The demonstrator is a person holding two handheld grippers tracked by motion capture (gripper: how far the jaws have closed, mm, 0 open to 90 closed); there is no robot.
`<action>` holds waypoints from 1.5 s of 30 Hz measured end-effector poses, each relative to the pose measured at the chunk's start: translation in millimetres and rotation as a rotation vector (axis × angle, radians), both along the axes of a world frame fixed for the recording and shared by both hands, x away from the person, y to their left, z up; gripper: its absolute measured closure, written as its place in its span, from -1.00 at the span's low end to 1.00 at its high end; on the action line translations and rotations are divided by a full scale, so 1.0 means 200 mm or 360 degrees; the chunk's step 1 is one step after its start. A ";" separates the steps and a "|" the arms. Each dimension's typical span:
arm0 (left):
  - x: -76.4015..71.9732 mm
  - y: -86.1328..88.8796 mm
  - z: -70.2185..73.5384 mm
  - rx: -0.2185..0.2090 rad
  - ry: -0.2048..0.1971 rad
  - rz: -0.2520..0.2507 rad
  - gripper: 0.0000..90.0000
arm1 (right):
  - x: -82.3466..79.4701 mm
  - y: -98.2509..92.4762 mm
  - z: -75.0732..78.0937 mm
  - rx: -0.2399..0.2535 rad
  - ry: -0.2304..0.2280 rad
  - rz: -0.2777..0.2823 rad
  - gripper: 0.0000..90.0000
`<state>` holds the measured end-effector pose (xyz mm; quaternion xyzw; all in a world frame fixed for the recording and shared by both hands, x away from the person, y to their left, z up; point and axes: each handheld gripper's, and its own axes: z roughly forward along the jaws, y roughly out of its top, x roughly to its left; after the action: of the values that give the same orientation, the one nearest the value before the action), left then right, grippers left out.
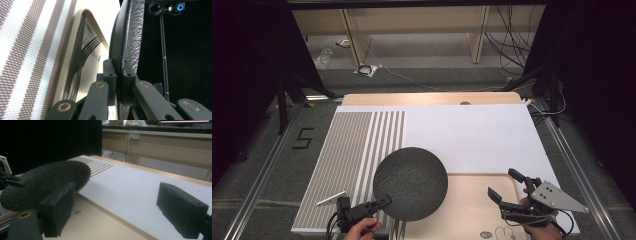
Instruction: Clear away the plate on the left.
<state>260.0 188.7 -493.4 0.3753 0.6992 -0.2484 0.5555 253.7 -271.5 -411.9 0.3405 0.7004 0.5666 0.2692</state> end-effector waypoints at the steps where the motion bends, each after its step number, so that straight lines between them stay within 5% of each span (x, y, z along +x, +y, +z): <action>1: 0.00 -0.01 0.00 0.0001 0.0004 -0.0012 0.89 | 0.00 0.00 0.00 0.0002 0.0001 0.0001 -0.65; 45: -0.01 -0.33 -0.06 0.0105 0.0052 -0.0396 0.89 | 0.00 0.00 0.00 0.0008 0.0001 0.0003 -0.65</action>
<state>259.0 122.6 -505.7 0.4731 0.6640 -0.2982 0.4963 253.6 -272.0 -411.5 0.3407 0.6995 0.5684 0.2674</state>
